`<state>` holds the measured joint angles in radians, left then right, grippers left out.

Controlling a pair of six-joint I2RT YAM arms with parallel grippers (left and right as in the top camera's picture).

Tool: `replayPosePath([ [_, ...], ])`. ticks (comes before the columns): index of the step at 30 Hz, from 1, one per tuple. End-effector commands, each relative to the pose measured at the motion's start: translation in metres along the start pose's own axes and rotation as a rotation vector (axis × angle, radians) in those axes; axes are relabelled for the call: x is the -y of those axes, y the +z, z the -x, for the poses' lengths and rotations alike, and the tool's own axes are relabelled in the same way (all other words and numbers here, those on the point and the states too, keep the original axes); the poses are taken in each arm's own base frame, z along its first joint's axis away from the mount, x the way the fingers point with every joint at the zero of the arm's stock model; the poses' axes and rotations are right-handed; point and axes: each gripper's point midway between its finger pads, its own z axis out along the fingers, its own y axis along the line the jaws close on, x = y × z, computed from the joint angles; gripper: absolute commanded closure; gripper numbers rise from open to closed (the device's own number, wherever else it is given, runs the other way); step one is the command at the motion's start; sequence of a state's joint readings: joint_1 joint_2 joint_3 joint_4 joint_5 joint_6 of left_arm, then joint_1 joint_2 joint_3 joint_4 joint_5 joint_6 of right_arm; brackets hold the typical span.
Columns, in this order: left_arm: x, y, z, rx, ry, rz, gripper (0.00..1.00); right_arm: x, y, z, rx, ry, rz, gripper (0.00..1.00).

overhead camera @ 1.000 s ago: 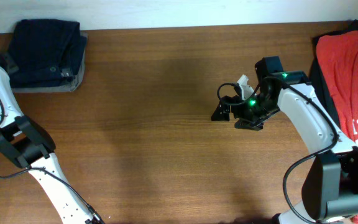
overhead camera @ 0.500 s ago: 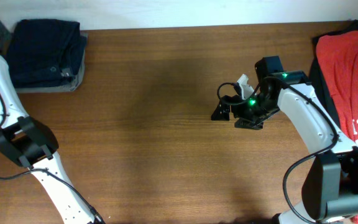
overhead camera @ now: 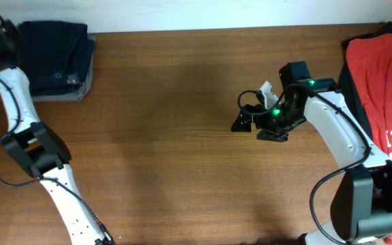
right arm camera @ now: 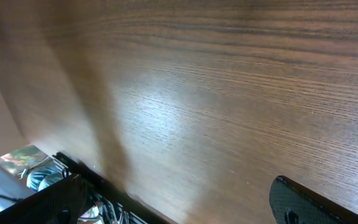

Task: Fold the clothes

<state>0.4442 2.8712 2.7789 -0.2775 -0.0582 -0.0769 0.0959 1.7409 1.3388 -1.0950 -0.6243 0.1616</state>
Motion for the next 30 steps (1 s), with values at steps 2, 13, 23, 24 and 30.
replayPosePath([
  [2, 0.0, 0.022, -0.05, -0.051, 0.029, -0.008, 1.0, 0.001, 0.0, 0.001, 0.002, 0.01, -0.008, 0.01],
  [13, 0.033, 0.016, -0.038, -0.033, 0.032, -0.138, 1.0, 0.001, 0.0, 0.0, 0.0, 0.033, -0.008, 0.01],
  [23, 0.109, -0.031, 0.039, 0.076, 0.059, -0.314, 1.0, 0.001, 0.0, 0.001, 0.003, 0.028, -0.008, 0.01],
  [24, 0.116, -0.032, 0.034, 0.06, 0.063, -0.321, 1.0, 0.001, 0.0, 0.001, 0.003, 0.027, -0.008, 0.01],
  [30, 0.15, -0.028, -0.003, -0.004, 0.122, -0.362, 1.0, 0.001, 0.0, -0.001, -0.003, 0.03, -0.009, 0.01],
])
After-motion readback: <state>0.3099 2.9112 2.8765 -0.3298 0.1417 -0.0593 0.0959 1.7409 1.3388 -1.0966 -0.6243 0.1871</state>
